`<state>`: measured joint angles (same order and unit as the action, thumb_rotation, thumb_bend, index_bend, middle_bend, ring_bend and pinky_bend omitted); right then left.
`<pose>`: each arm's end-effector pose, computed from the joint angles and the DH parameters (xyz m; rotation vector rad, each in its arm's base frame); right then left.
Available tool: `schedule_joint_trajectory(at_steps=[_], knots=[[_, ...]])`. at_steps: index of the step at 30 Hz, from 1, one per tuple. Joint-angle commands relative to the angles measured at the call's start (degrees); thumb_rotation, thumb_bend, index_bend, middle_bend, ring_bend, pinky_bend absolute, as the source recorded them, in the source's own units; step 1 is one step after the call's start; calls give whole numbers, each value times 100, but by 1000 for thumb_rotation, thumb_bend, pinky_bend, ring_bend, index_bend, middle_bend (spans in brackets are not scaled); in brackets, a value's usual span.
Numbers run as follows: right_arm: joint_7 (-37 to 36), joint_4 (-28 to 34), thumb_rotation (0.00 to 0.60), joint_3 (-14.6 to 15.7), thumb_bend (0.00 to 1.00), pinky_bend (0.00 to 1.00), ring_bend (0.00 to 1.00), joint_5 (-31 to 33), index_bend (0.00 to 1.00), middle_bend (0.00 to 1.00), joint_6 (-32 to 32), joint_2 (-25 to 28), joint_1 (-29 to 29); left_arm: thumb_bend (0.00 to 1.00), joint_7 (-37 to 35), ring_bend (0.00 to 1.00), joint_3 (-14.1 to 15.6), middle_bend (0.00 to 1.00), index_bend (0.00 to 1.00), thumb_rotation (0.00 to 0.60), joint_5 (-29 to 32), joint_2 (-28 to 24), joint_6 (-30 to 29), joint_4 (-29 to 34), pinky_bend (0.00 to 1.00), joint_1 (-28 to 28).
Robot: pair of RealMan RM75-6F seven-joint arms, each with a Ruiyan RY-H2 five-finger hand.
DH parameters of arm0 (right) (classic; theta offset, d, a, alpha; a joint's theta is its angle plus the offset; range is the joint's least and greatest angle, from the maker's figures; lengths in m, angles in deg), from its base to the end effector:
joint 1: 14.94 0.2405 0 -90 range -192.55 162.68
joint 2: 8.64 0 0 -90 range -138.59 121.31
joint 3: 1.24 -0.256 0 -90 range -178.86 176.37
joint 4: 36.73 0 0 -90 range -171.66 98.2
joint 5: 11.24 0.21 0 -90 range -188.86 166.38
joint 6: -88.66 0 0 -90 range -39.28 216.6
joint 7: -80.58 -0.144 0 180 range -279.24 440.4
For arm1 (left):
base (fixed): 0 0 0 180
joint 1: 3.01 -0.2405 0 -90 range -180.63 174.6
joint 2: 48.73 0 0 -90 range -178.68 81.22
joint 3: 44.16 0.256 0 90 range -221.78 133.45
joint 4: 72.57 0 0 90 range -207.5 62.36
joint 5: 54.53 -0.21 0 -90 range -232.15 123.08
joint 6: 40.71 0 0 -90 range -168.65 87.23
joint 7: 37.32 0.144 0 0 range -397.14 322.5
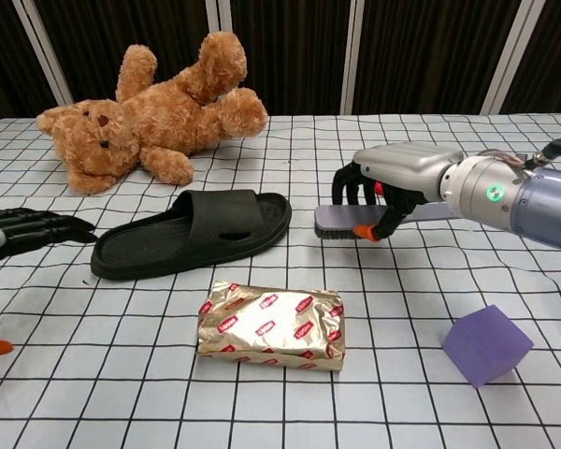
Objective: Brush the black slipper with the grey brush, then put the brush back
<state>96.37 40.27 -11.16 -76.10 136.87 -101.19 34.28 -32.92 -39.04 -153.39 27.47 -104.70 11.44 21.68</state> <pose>-0.1231 -0.3653 -0.0425 2.0036 -0.9144 0.9140 -0.2521 0.2292 0.0278 -2.1204 -0.7947 -0.8463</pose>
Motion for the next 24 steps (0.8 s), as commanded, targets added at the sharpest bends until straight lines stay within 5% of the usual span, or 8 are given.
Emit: schedule_joint_trajectory(at_steps=[1,15,24], knots=[[-53,282,600,-111,458,510,478,27,670,564,-105,93,88,294,-126,18,-211,0,0,562,187,168,742,78,38,522],[176,1065,600,-728,458,510,481,658,670,564,-559,2,837,424,-161,32,-324,2,0,566,663,268,1534,15,38,988],[-46,465,600,-1193,458,510,485,1144,670,564,-613,-829,1412,426,-380,33,-250,5,0,565,1015,351,1786,-209,38,1003]])
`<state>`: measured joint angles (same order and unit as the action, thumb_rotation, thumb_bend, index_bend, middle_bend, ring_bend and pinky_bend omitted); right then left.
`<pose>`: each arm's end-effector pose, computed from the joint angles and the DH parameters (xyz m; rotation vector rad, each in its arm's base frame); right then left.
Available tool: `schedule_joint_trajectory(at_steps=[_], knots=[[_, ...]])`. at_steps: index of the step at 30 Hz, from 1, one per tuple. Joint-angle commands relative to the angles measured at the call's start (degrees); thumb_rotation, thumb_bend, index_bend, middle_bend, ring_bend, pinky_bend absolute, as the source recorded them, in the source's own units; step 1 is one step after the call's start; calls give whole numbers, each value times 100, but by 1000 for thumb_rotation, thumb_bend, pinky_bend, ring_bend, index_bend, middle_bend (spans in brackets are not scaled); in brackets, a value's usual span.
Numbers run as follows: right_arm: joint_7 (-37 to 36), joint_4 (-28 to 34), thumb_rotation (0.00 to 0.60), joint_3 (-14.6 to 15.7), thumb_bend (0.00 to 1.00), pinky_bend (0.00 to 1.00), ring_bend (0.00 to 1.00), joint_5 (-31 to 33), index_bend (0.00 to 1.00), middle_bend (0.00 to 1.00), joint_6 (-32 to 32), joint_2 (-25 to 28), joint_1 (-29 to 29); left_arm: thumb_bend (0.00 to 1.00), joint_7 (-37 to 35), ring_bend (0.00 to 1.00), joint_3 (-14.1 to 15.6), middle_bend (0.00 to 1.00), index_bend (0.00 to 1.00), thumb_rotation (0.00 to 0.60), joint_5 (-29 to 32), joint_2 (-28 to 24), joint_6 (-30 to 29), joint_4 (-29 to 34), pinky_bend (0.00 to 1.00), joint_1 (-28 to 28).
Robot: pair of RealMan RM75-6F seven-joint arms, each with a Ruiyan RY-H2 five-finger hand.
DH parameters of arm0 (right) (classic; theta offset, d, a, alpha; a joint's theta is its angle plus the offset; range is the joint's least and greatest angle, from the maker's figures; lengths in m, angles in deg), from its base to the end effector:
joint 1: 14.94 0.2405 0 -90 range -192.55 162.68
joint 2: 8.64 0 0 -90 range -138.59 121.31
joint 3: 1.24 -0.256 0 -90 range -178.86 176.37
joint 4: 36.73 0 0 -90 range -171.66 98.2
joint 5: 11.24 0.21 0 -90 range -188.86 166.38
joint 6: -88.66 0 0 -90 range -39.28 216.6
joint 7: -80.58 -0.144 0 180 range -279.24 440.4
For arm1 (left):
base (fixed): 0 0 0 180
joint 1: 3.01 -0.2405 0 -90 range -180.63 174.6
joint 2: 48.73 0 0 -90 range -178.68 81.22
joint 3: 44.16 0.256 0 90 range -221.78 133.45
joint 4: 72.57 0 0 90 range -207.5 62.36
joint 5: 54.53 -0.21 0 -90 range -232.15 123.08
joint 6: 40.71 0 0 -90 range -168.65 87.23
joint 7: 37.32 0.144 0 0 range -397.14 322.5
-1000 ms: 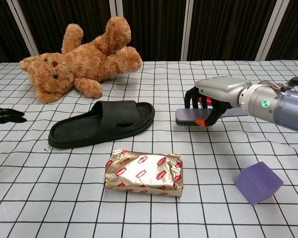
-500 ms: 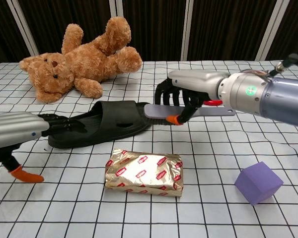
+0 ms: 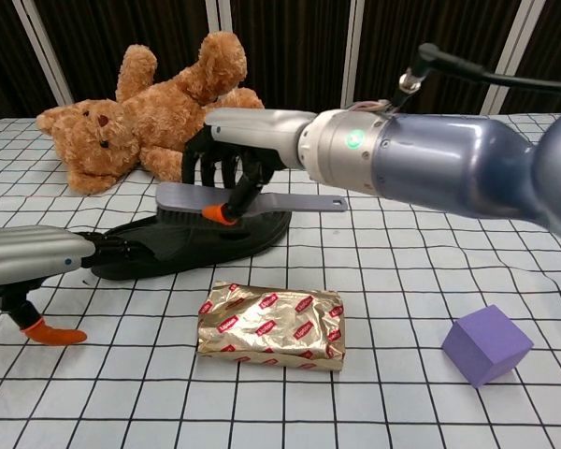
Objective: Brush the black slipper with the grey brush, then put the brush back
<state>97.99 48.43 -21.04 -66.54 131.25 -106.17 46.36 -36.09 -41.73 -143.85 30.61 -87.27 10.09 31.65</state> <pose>0.0141 -0.3501 -0.0662 2.1413 -1.0864 1.1783 -0.2351 0.2737 -0.0097 -2.2252 -0.9702 -0.6830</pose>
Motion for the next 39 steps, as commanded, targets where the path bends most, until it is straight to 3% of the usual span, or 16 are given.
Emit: schedule_joint_trajectory(at_steps=[1,10,21,39], knots=[[-263,-466,600,-240,458,510,485,230,670,565,-77,-415,250,426,-79,33,23,5,0,562,74,43,42,-98,38,6],[-646,-1423,600,-463,459,509,488,380,670,574,-315,-919,628,426,-27,32,26,7,0,556,183,60,-2,-248,37,13],[-958,-2145,600,-401,458,509,490,307,671,574,-437,-1232,756,425,-89,32,74,7,0,553,294,179,296,-338,35,178],[-965,-2174,600,-145,458,510,498,249,683,580,-304,-833,415,425,160,32,150,6,0,548,483,253,390,-384,29,224]])
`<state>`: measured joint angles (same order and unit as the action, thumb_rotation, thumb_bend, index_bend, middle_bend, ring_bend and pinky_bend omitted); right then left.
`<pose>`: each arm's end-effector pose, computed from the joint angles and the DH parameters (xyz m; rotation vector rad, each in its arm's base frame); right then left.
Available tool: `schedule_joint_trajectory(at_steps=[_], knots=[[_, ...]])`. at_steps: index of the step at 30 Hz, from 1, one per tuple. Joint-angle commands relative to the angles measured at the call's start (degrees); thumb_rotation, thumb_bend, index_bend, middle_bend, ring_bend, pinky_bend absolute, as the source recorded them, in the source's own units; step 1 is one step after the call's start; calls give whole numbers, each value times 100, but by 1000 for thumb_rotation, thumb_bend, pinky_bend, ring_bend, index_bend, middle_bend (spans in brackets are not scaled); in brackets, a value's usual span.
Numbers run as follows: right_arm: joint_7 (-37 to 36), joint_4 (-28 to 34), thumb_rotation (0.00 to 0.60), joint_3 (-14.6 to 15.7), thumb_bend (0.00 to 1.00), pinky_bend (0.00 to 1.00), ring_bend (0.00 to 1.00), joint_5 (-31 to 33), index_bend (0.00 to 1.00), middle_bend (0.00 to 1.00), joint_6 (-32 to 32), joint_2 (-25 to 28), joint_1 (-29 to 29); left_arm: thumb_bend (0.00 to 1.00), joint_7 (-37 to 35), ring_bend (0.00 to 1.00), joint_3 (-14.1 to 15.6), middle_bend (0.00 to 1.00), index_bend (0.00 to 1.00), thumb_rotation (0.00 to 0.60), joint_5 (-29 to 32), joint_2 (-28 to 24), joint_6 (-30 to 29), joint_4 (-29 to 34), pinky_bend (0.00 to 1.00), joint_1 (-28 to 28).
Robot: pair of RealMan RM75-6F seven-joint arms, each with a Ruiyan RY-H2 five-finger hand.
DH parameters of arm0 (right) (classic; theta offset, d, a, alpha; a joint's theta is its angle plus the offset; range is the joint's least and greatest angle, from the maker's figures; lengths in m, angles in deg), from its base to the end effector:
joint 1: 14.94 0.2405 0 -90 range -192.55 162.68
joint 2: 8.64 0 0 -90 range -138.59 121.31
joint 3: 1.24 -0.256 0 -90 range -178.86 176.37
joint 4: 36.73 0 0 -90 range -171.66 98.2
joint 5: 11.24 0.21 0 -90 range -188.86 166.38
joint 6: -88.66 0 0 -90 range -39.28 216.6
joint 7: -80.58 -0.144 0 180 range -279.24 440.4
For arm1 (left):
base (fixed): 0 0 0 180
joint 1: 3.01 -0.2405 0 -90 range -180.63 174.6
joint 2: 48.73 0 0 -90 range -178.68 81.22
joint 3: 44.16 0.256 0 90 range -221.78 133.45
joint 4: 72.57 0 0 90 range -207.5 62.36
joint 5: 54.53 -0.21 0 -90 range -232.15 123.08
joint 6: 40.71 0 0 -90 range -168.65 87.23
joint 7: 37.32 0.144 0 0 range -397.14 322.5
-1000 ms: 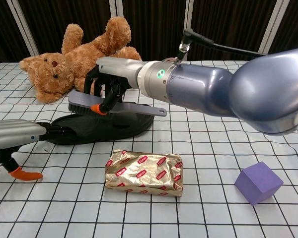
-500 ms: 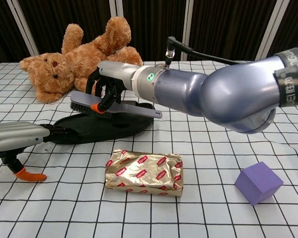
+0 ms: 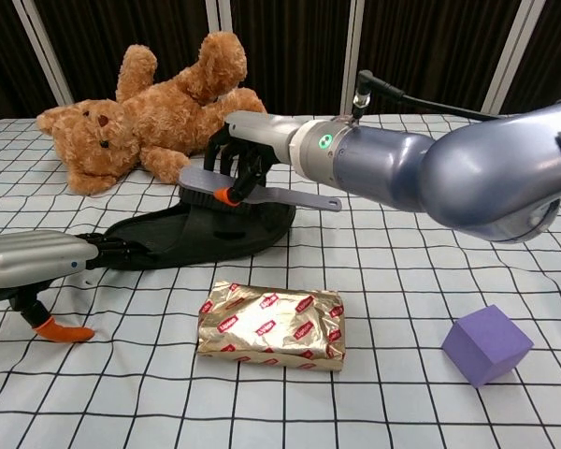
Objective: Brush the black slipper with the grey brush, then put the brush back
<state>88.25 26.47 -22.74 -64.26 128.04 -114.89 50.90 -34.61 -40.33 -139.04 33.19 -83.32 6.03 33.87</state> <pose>-0.0024 -0.4058 -0.0938 1.9563 -1.2111 1.1404 -0.2489 0.2821 -0.0240 -2.2323 -0.9956 -0.5619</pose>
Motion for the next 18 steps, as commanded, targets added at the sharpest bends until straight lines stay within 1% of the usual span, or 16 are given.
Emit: schedule_joint_trajectory(at_steps=[1,12,18], knots=[[15,31,600,50,458,510,498,33,683,580,28,71,-75,426,25,33,19,6,0,548,-4,-9,-10,41,29,4],[102,82,600,218,458,510,498,123,683,580,114,213,-283,426,81,33,67,6,0,547,-12,-27,-53,150,29,14],[190,314,600,149,459,509,498,222,683,580,217,196,-264,425,114,32,64,6,0,548,-26,6,-9,160,29,79]])
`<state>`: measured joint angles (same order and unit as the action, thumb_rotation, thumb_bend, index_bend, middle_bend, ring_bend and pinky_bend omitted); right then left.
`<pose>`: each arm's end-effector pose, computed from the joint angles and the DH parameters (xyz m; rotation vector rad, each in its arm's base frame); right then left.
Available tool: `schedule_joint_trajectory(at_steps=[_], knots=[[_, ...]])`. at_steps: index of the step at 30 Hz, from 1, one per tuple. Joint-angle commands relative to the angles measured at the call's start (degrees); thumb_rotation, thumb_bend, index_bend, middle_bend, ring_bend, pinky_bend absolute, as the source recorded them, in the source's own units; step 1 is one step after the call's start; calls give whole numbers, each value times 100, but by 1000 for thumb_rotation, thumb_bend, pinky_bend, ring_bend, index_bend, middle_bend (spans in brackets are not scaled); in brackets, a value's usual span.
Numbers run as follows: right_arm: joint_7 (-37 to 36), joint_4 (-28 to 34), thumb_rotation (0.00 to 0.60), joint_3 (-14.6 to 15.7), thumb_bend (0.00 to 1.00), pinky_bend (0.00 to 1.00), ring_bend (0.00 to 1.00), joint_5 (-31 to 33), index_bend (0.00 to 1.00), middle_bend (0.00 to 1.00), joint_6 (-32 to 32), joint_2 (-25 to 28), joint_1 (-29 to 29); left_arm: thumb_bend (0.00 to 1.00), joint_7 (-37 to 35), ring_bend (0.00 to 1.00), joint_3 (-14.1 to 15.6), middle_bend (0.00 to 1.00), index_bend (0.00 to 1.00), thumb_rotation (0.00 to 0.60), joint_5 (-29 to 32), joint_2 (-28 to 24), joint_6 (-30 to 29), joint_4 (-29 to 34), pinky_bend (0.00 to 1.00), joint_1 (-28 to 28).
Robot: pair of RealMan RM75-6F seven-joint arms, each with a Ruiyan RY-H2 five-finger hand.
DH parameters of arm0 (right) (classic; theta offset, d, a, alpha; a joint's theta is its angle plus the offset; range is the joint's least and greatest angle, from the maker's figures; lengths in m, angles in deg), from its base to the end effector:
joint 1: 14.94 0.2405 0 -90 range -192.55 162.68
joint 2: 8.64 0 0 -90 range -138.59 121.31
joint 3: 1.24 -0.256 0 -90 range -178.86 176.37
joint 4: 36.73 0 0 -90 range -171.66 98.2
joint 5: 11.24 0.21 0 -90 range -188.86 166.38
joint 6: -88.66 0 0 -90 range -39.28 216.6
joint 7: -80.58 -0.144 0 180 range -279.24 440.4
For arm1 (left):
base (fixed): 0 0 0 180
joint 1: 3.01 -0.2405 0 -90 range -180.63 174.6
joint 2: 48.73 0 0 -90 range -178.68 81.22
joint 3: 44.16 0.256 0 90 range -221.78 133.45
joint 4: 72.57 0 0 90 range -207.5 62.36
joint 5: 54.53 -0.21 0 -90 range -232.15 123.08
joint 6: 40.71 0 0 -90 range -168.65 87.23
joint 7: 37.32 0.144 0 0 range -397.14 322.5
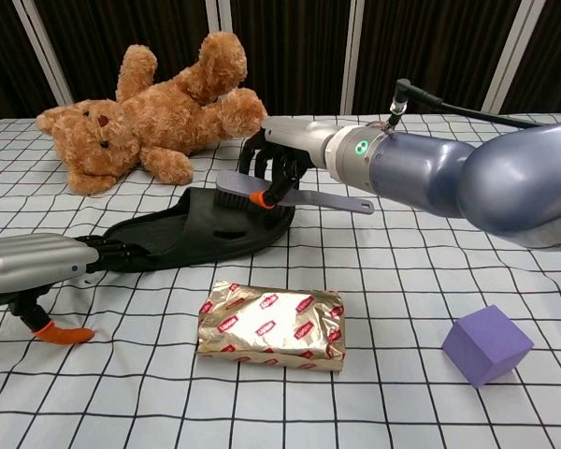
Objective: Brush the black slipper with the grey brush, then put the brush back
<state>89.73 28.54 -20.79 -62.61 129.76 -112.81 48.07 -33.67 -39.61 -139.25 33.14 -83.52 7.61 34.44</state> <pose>-0.0290 -0.4055 -0.0857 1.9142 -1.2175 1.0937 -0.2418 0.2767 -0.0275 -2.2651 -0.9840 -0.5682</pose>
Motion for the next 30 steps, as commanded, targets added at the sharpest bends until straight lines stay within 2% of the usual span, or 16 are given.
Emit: schedule_joint_trajectory(at_steps=[1,10,20,30], knots=[[75,155,600,-49,459,509,498,61,683,580,72,-16,27,425,29,32,-12,6,0,547,-8,13,13,12,29,33],[494,521,600,40,458,510,499,219,683,580,257,-209,132,425,-7,33,5,6,0,551,-65,46,87,114,29,135],[576,211,600,165,458,510,500,145,683,580,311,-459,146,426,-195,32,59,7,0,553,-73,21,182,11,29,195],[426,49,600,85,458,509,500,68,683,580,387,-363,16,425,-355,32,173,6,0,549,-162,-105,25,-65,29,110]])
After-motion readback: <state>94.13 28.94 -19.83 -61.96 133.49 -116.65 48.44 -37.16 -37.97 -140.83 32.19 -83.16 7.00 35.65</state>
